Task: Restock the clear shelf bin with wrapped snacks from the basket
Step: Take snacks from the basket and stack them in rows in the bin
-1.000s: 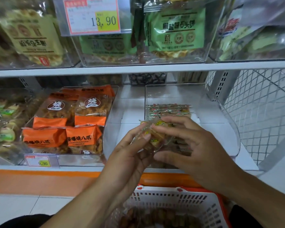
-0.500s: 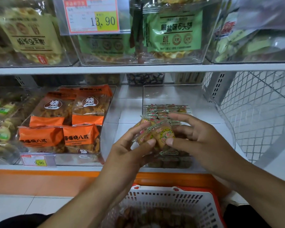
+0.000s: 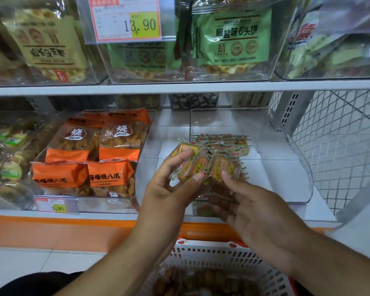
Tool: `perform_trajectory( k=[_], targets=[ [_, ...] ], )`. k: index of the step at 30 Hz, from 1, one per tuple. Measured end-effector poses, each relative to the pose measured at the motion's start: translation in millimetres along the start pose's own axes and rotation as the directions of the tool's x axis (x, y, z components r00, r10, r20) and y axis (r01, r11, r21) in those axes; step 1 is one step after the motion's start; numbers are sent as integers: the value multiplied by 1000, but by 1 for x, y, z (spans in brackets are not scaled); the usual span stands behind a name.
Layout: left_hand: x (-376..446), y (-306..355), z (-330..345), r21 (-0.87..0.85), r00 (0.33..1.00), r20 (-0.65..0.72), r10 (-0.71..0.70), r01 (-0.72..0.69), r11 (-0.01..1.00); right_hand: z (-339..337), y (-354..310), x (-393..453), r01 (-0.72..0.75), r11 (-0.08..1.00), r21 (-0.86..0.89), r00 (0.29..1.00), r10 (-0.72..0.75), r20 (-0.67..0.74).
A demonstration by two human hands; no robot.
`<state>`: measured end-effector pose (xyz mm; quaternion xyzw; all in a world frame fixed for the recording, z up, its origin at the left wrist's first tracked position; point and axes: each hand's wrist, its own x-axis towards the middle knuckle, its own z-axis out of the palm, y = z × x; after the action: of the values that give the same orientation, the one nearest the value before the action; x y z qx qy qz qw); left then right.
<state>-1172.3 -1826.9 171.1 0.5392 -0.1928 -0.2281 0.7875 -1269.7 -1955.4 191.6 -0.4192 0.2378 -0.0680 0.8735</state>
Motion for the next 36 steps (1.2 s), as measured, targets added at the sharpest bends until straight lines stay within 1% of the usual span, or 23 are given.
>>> perform_trajectory(
  k=[5, 8, 9, 10, 12, 13, 15, 16, 17, 18, 19, 20, 21, 22, 25, 28, 31, 36],
  targets=[
    [-2, 0, -2, 180, 994, 58, 94, -103, 978, 3, 6, -2, -76, 997, 20, 996, 75, 46],
    [-2, 0, -5, 293, 983, 90, 162, -182, 938, 1, 3, -1, -113, 992, 52, 991, 110, 71],
    [-2, 1, -6, 322, 981, 102, 163, -188, 928, 0, 1, 0, -122, 990, 66, 989, 116, 92],
    [0, 1, -8, 319, 983, 113, 146, -175, 931, -1, -1, 2, -126, 989, 77, 987, 117, 110],
    [3, 2, -11, 200, 988, 131, 78, -103, 974, -6, -7, 5, -106, 992, 72, 985, 94, 147],
    [5, 4, -12, 142, 989, 133, 59, -78, 987, -8, -10, 7, -75, 996, 41, 984, 67, 164],
    [8, 7, -14, 120, 992, 106, 72, -85, 989, -13, -18, 11, 43, 996, -72, 983, -30, 182],
    [10, 7, -15, 138, 993, 85, 81, -92, 986, -16, -23, 12, 125, 980, -153, 976, -94, 195],
    [10, 8, -16, 169, 994, 71, 83, -94, 981, -18, -29, 13, 220, 933, -283, 962, -159, 223],
    [11, 7, -18, 217, 994, 70, 83, -96, 972, -21, -34, 13, 328, 824, -462, 937, -220, 272],
    [11, 7, -19, 275, 993, 82, 82, -101, 956, -23, -39, 13, 415, 662, -624, 907, -247, 341],
    [10, 7, -19, 336, 992, 101, 79, -109, 936, -24, -42, 13, 465, 523, -714, 884, -235, 403],
    [9, 6, -18, 391, 989, 124, 75, -118, 913, -25, -42, 14, 482, 442, -756, 875, -204, 439],
    [7, 5, -17, 433, 986, 149, 72, -130, 892, -27, -41, 15, 482, 419, -769, 875, -181, 449],
    [4, 1, -13, 482, 984, 169, 60, -135, 865, -29, -33, 22, 465, 465, -753, 882, -173, 438],
    [3, 2, -8, 479, 987, 156, 43, -113, 871, -32, -29, 27, 467, 418, -779, 882, -160, 443],
    [5, 0, -6, 485, 992, 121, 46, -99, 869, -30, -24, 29, 472, 452, -757, 876, -146, 460],
    [10, -3, 1, 477, 993, 109, 52, -98, 873, -26, -28, 31, 461, 427, -778, 887, -192, 420]
  ],
)
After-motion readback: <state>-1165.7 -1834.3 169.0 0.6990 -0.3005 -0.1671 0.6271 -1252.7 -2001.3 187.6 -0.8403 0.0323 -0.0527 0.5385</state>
